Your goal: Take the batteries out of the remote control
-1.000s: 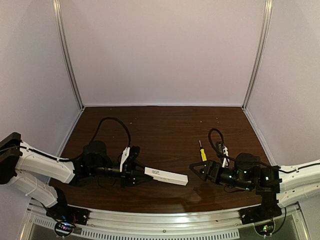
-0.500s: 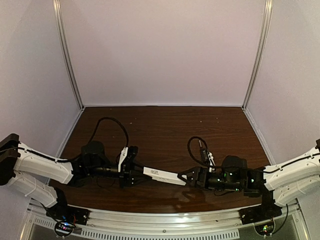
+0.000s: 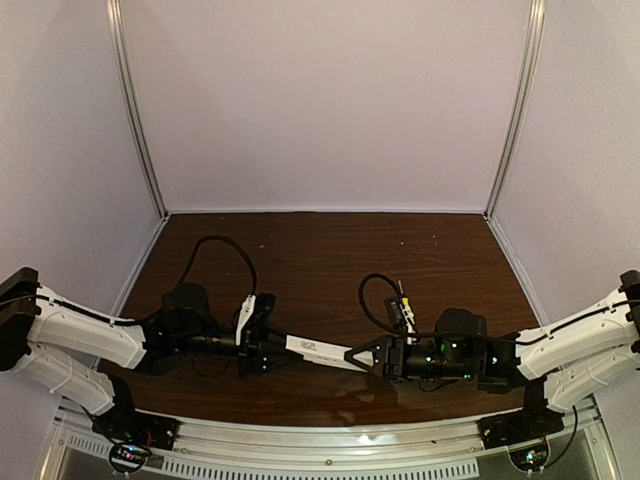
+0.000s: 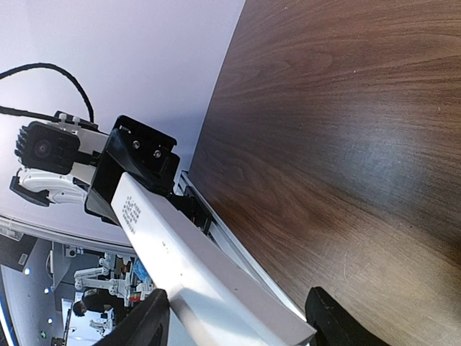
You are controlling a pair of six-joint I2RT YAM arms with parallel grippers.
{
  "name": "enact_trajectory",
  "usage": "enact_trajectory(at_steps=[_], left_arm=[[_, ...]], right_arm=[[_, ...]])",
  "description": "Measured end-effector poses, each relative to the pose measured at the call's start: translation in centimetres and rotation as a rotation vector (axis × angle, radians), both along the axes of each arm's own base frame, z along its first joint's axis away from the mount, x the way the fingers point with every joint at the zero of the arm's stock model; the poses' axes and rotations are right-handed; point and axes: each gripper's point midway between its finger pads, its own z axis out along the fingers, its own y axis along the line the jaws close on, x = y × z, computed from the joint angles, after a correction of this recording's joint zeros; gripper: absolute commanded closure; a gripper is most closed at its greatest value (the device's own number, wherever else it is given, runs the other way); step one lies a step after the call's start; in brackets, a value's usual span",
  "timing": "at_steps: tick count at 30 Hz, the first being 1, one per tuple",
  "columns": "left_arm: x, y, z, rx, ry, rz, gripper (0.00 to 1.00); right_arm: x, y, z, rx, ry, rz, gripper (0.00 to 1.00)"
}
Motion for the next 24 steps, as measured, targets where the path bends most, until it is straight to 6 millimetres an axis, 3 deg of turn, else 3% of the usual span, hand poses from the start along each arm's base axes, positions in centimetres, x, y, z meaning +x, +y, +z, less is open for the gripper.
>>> enact_trajectory(at_steps=[13,20,24], left_arm=[[-0.1,0.4,-0.8,0.024,0.008,-0.003,1.00],[-0.5,1.0,-2.5,0.071,-0.003,-0.010,1.00],[-0.5,1.0,-2.6,0.072,-0.005,-0.011,1.00]], right_arm=[[0.4,0.0,0.7,0.039,0.020,-0.016,0.68],[1.2,0.1,2.2,0.099,0.042,-0.053,0.94],[1.2,0.1,2.2,0.096,0.042,-0.054,0.94]])
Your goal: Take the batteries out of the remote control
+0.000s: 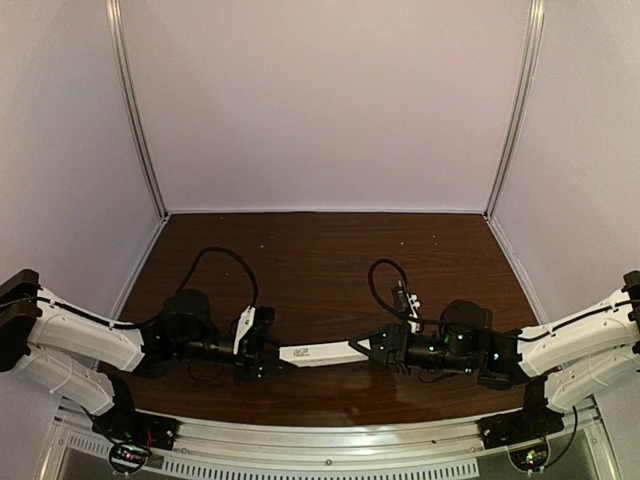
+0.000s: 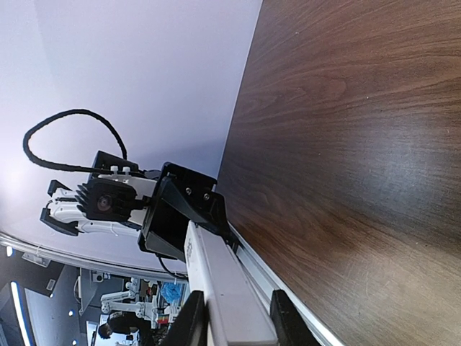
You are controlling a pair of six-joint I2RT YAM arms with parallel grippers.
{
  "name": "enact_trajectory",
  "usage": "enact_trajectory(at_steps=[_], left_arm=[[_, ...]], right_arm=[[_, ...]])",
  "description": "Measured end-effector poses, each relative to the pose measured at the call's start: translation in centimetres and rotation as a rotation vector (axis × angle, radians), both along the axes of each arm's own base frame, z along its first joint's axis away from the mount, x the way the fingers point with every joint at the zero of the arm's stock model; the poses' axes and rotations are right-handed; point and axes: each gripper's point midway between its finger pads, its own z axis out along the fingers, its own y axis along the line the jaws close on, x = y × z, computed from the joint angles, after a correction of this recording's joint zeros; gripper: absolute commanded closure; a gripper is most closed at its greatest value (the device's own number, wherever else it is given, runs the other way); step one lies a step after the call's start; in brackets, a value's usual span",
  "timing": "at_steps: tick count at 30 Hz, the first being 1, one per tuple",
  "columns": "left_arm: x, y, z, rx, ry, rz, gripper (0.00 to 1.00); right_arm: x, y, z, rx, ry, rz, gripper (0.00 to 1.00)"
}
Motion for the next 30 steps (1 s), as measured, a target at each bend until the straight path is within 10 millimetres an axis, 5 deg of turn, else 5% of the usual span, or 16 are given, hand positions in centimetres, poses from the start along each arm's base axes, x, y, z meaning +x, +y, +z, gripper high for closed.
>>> enact_trajectory(at_steps=[16,30], left_arm=[[-0.1,-0.3,0.9,-0.027,0.018,0.005,1.00],[-0.1,-0.4,1.1,-0.033,0.022,0.005,1.00]], right_arm=[[-1.0,-0.2,-0.7,-0.062,-0.049,0.044,0.29],[-1.3,0.3,-0.9,-0.097,-0.075,0.078,0.30]])
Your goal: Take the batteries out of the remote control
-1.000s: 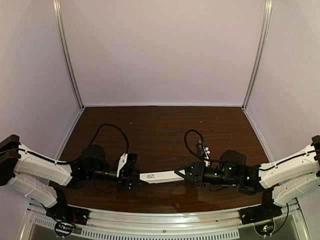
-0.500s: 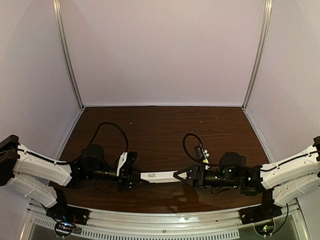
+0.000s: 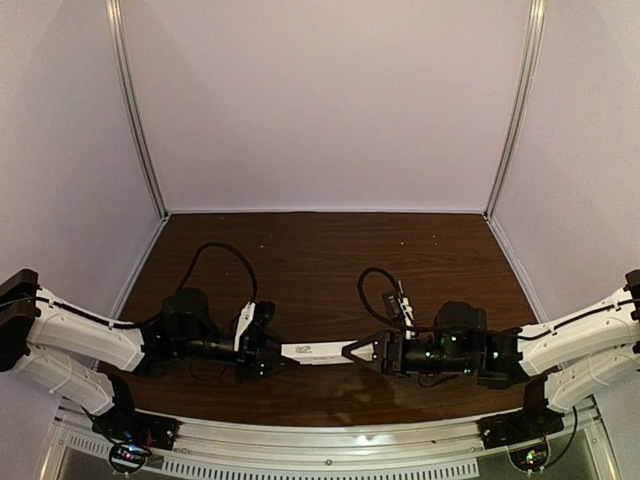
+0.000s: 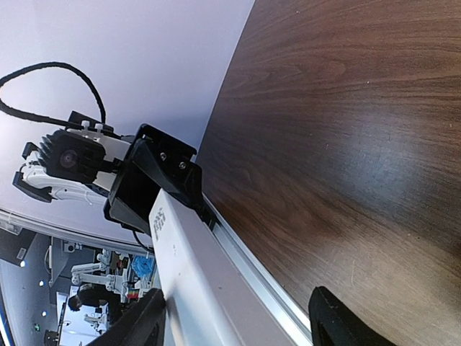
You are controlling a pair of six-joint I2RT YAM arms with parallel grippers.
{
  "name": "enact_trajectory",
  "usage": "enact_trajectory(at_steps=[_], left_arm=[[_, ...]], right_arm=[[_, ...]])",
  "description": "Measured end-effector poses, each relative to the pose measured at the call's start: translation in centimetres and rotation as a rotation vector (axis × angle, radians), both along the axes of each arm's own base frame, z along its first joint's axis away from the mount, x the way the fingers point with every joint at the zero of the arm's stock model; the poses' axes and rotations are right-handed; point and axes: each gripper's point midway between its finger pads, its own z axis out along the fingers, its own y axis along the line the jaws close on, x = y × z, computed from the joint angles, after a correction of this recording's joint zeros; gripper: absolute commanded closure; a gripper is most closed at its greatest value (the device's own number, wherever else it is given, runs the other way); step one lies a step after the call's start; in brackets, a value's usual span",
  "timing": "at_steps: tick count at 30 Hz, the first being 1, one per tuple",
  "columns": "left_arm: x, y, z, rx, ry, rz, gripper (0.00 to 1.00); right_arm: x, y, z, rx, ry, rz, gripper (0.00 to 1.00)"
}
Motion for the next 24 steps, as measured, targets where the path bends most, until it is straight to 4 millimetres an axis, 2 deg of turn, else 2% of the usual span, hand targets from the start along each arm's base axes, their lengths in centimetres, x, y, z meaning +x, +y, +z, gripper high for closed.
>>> enact_trajectory(at_steps=[5,13,17,21,24], left_arm=[[0.1,-0.3,0.4,-0.007,-0.004,-0.003,1.00],[0.1,-0.4,0.3,-0.003,-0.001,-0.006,1.00],[0.0,-0.4,0.5,-0.010,-0.006,-0.013,1.00],[-0.4,-0.6,1.3,-0.035,-0.026,-0.036,1.00],[-0.5,-0.9,1.9,-0.051,-0.037,-0.040,1.00]], right_arm=[[0.0,1.2,0.3,-0.016,-0.009,0.030,0.30],[-0.1,1.8,0.4,-0.025,-0.025,0.055,0.44],[-0.3,1.4,1.3,-0.006,-0.038,0.059,0.58],[-1.1,0.8,3.2,0.056,-0.054,0.076,0.59],[-1.2,0.3,3.7,0.074,-0.063,0.073,0.55]])
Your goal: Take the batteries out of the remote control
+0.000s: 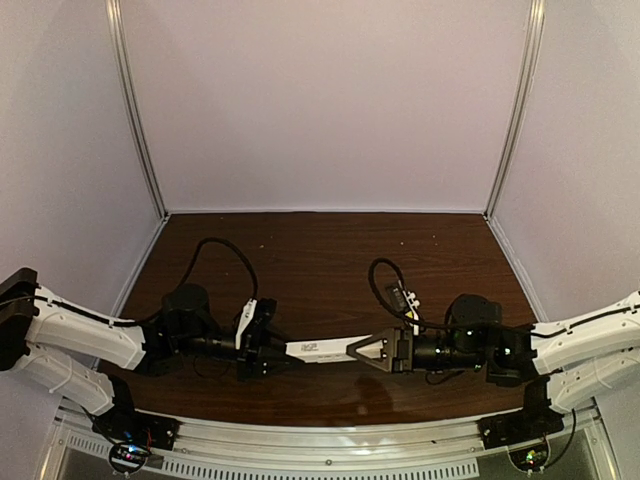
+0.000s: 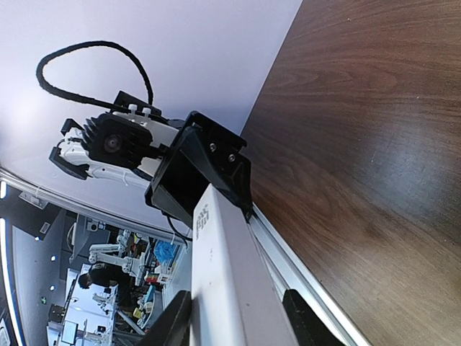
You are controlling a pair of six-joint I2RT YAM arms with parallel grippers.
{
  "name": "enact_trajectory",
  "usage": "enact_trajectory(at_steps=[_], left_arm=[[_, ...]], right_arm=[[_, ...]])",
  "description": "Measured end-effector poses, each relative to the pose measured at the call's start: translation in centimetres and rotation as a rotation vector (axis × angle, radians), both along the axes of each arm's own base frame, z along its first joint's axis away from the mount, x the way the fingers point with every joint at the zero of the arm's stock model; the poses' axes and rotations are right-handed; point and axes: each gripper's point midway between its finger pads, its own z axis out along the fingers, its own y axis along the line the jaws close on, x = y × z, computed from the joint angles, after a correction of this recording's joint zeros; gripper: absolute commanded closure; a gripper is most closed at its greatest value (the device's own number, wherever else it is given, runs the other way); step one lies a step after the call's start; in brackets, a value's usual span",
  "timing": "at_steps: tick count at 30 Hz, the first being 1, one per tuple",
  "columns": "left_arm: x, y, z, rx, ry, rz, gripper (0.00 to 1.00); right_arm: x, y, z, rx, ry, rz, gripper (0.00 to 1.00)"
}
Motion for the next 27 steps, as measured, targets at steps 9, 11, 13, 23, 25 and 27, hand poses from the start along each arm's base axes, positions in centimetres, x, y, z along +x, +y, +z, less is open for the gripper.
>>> enact_trajectory(at_steps=[9,11,13,23,25,27], left_arm=[[0.7,0.3,-1.0,0.040,0.021,0.036,1.00],[0.7,0.3,-1.1,0.044,0.023,0.038,1.00],[0.7,0.3,-1.1,0.045,0.023,0.040,1.00],[0.8,0.3,-1.1,0.046,0.023,0.042,1.00],[0.8,0.3,-1.2,0.047,0.023,0.045,1.00],[0.9,0.3,-1.2,0.049,0.022,0.050,1.00]], right_arm=[[1.0,-3.5,-2.2,-0.082,0.002,-0.107,0.42],[1.1,-4.0,-2.4,-0.095,0.002,-0.123,0.38],[1.2,-4.7,-2.5,-0.106,0.000,-0.142,0.34],[1.8,-8.3,-1.4,-0.126,-0.039,-0.241,0.13],[1.8,-8.7,-1.1,-0.116,-0.045,-0.253,0.11],[1.8,-9.2,-0.8,-0.107,-0.051,-0.267,0.10]])
